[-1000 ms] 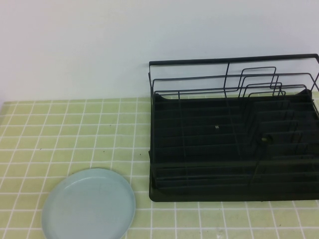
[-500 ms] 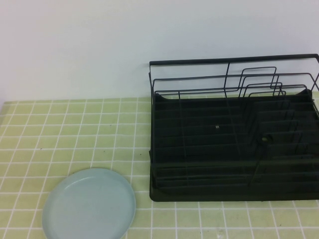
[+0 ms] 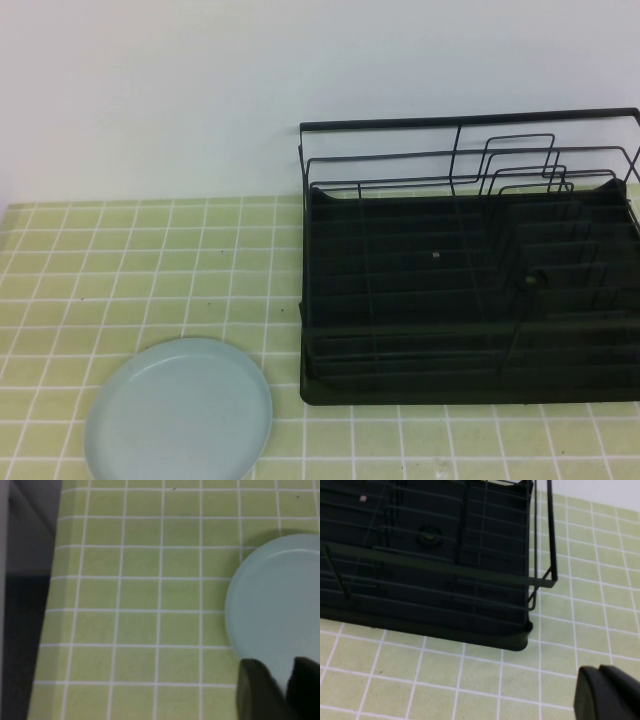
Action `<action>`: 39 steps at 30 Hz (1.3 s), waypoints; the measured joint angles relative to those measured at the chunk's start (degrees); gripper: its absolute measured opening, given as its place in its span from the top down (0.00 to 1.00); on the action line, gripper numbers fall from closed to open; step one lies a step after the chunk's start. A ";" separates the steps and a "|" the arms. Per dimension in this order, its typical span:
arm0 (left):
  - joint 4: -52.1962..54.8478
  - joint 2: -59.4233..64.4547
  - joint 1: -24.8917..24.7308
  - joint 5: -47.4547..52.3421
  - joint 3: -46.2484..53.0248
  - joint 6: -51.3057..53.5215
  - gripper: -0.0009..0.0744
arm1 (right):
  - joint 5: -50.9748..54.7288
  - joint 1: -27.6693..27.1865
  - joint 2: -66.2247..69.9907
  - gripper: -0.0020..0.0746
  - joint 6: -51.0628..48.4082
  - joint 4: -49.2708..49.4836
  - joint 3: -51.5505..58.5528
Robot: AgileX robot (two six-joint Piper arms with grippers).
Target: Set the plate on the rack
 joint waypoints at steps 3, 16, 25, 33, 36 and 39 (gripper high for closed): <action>-1.78 5.73 0.00 0.00 -3.58 0.00 0.49 | -0.04 0.00 0.10 0.98 0.00 0.23 0.11; -5.92 30.91 0.00 -7.48 -9.41 4.92 0.46 | -4.99 0.00 0.10 0.98 0.01 2.97 3.90; -10.05 43.50 0.00 -10.85 -9.52 11.99 0.52 | -6.24 0.00 0.44 0.98 -0.12 4.77 3.90; -10.05 48.37 0.00 -14.80 -9.50 13.74 0.56 | -6.24 0.00 0.44 0.98 -0.24 6.41 3.90; -10.05 49.36 0.00 -16.15 -9.50 14.12 0.56 | -6.36 0.00 0.44 0.98 -0.24 6.53 3.90; -10.35 50.12 0.00 -16.28 -9.50 14.97 0.56 | -6.72 0.00 0.44 0.98 -0.24 6.53 3.90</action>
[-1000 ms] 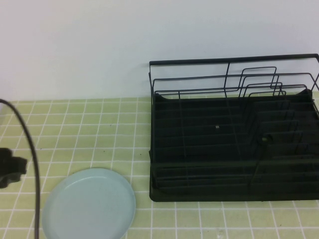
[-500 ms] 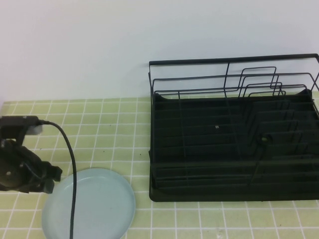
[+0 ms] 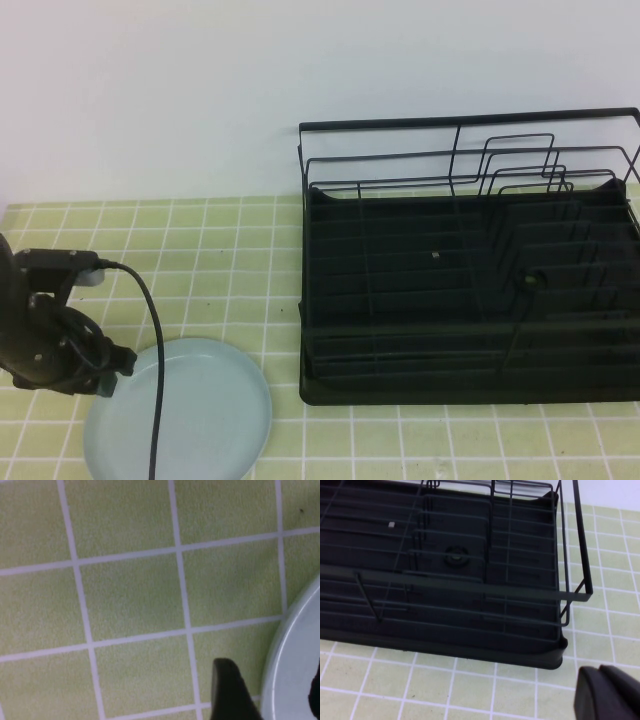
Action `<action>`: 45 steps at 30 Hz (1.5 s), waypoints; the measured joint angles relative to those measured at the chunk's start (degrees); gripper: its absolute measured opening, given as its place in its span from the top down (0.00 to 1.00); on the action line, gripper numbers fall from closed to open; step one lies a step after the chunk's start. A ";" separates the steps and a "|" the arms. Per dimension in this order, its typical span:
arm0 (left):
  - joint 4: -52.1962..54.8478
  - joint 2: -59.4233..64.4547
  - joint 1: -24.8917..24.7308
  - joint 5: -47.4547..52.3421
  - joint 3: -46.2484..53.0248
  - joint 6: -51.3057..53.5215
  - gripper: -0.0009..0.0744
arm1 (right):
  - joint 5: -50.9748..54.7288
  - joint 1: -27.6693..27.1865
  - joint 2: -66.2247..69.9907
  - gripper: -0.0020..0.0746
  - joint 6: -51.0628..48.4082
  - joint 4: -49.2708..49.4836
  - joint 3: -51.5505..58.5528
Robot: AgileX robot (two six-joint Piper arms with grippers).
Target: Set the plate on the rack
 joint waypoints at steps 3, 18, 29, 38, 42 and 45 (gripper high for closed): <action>-0.12 1.07 0.00 0.00 0.00 0.47 0.56 | -0.38 0.00 0.00 0.98 0.00 0.23 0.00; -2.53 4.52 0.00 -0.12 0.00 1.76 0.64 | -0.61 0.00 0.00 0.98 0.31 0.57 0.00; -2.70 4.82 0.00 -1.72 0.00 1.67 0.99 | -1.01 0.00 0.00 0.98 -1.28 0.57 0.00; -2.75 4.82 0.00 1.00 -1.52 1.67 0.99 | -5.20 0.00 0.00 0.98 -1.37 0.70 0.00; -1.14 2.95 0.00 5.54 -4.53 1.67 0.99 | -7.82 0.00 0.00 0.98 -1.37 2.68 0.00; 1.47 0.57 0.00 7.65 -7.30 1.28 0.99 | -8.51 0.00 0.00 0.98 -1.37 7.07 0.00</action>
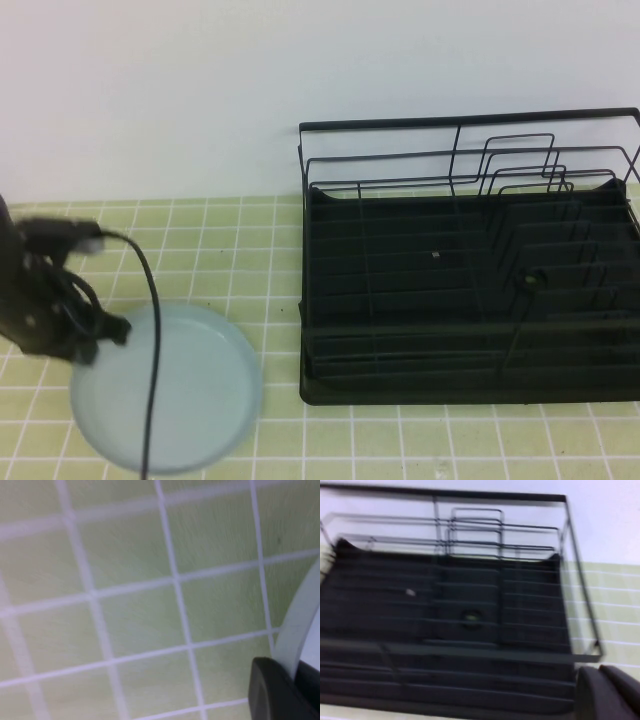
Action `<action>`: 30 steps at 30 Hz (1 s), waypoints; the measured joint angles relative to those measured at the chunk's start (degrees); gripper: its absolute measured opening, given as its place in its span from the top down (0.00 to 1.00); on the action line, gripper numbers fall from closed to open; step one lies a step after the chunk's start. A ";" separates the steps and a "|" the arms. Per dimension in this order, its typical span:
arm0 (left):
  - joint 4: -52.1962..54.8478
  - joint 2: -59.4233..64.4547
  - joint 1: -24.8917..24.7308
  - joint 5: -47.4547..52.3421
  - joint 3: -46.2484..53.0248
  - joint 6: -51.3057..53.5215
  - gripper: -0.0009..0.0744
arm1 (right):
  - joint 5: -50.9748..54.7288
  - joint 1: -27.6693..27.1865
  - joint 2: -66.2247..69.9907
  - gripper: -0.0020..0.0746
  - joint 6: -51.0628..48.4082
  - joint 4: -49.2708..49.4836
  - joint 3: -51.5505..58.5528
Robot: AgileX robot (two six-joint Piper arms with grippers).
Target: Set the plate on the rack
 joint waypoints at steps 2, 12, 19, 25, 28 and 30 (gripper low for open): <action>1.78 -1.91 0.00 1.45 -2.05 -0.11 0.99 | 0.10 0.00 0.00 0.98 0.00 3.25 0.00; 1.11 -15.66 0.00 2.88 -10.09 -0.11 0.99 | 0.35 0.00 0.00 0.98 -5.43 21.78 0.00; -20.51 -27.16 0.00 -1.40 -12.29 9.22 0.99 | 7.41 0.00 0.12 0.98 -35.01 57.12 0.00; -49.28 -30.24 -0.13 -0.45 -12.32 26.67 0.99 | 11.40 0.00 0.49 0.96 -60.00 82.91 0.00; -55.47 -30.02 -0.88 0.39 -12.42 30.06 0.99 | 14.88 0.00 0.49 0.88 -65.68 86.62 -1.07; -56.50 -29.61 -2.83 0.10 -12.42 30.61 0.99 | 16.01 0.00 0.49 0.78 -66.11 86.62 -1.77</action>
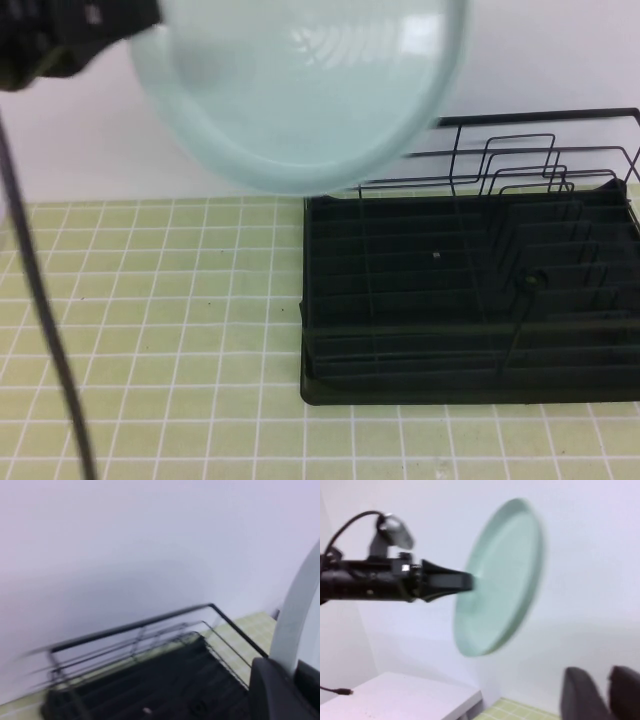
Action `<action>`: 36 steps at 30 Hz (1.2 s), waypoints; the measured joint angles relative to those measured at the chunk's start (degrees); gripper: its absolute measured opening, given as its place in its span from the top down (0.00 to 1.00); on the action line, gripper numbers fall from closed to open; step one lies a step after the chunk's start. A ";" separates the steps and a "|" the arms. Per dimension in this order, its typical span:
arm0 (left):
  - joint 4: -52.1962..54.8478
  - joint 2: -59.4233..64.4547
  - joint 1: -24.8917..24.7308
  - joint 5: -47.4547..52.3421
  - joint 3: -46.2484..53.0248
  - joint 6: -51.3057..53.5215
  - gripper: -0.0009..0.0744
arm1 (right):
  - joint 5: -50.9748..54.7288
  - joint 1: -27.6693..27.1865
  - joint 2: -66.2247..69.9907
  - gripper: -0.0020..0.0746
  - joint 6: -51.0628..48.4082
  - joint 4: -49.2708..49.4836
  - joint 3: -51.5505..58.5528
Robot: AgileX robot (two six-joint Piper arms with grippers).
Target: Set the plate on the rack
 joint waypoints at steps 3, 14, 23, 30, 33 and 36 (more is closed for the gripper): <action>-0.23 0.29 -4.40 -0.78 0.00 0.96 0.99 | 0.26 0.00 0.00 0.57 -0.09 0.00 -0.93; -0.70 0.44 -23.60 -14.55 0.31 4.21 0.99 | -1.06 0.00 0.00 0.34 2.92 0.00 -1.07; -0.41 4.21 -31.05 -17.17 0.31 6.14 0.99 | -1.06 0.00 0.00 0.34 4.61 0.08 -1.07; -1.52 4.75 -33.56 -17.92 0.44 6.71 0.99 | -1.06 0.00 0.00 0.41 5.00 0.08 -1.07; -1.74 4.75 -33.60 -17.80 0.44 7.02 0.99 | -1.06 0.00 0.00 0.54 5.15 0.08 -1.07; -2.24 4.75 -33.60 -16.49 0.44 8.40 0.96 | -1.44 0.00 0.00 0.71 5.37 0.22 -1.07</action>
